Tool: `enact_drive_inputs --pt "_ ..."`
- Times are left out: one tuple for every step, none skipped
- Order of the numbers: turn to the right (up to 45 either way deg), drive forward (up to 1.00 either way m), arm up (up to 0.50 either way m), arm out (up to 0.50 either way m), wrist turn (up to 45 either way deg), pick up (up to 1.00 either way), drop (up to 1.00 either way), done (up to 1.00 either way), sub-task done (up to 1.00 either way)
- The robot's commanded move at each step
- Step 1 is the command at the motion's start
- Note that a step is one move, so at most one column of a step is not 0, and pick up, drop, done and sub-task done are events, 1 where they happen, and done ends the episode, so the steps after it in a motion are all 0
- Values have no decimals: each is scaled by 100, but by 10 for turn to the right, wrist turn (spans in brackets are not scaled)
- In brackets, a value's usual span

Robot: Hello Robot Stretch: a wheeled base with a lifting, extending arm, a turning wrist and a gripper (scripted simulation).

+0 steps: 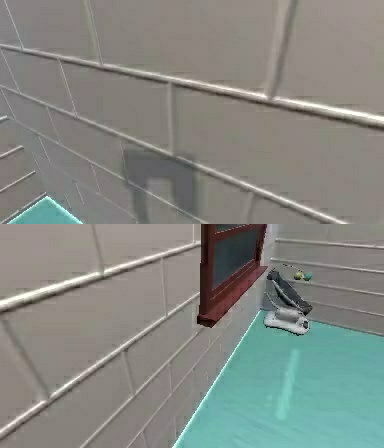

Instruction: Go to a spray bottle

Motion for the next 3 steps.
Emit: enact_drive_inputs --pt "-450 0 0 0 0 0 0 0 0" --pt "-450 0 0 0 0 0 0 0 0" --pt "-450 0 0 0 0 0 0 0 0"
